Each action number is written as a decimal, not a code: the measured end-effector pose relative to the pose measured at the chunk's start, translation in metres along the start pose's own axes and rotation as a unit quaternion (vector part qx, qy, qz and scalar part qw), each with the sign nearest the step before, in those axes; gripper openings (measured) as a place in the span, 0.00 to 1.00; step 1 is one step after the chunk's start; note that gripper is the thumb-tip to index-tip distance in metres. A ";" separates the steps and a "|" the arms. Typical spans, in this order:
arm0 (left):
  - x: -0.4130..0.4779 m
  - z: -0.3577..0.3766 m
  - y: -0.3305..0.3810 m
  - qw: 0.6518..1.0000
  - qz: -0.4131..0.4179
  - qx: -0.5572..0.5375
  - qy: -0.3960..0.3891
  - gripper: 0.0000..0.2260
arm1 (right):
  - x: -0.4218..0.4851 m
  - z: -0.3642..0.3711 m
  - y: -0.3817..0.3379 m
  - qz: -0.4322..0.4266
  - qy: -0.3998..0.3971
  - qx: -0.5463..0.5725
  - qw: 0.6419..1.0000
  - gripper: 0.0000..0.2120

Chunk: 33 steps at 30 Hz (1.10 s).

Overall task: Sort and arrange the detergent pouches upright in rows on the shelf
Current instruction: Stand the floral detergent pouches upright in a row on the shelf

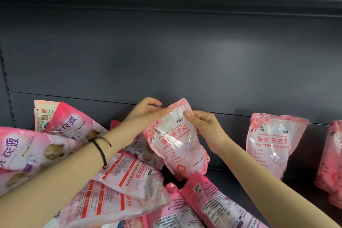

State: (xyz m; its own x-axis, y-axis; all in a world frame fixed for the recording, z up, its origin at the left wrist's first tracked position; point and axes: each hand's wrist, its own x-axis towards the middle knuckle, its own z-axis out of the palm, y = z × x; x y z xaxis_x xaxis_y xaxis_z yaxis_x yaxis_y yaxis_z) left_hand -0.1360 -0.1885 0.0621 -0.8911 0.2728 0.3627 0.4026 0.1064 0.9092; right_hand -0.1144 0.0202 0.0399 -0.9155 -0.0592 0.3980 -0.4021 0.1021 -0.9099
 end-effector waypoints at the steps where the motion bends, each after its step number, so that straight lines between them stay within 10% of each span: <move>1: -0.006 0.000 -0.007 1.000 -0.008 -0.020 -0.002 0.23 | -0.001 0.001 -0.001 -0.001 0.023 0.007 1.000 0.16; 5: -0.026 0.005 -0.024 0.992 -0.013 -0.087 -0.094 0.29 | -0.005 0.003 -0.011 -0.003 0.111 0.091 0.990 0.15; 10: -0.014 0.024 -0.014 0.996 0.025 -0.086 -0.030 0.12 | -0.015 -0.003 -0.035 -0.036 0.186 0.150 0.970 0.14; 17: -0.013 0.088 0.007 0.974 0.010 -0.222 -0.045 0.13 | -0.060 -0.041 -0.070 -0.070 0.268 0.125 0.953 0.14; 33: -0.064 0.235 -0.001 0.970 -0.044 -0.201 -0.130 0.14 | -0.163 -0.160 -0.009 -0.003 0.276 0.203 0.939 0.20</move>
State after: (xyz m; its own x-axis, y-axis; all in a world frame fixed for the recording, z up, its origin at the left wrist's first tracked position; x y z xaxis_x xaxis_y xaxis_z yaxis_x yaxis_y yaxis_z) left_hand -0.0298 0.0184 -0.0104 -0.8146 0.5167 0.2636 0.1667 -0.2268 0.9596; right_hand 0.0365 0.1874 0.0021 -0.8255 0.4767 0.3022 -0.4723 -0.2905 -0.8322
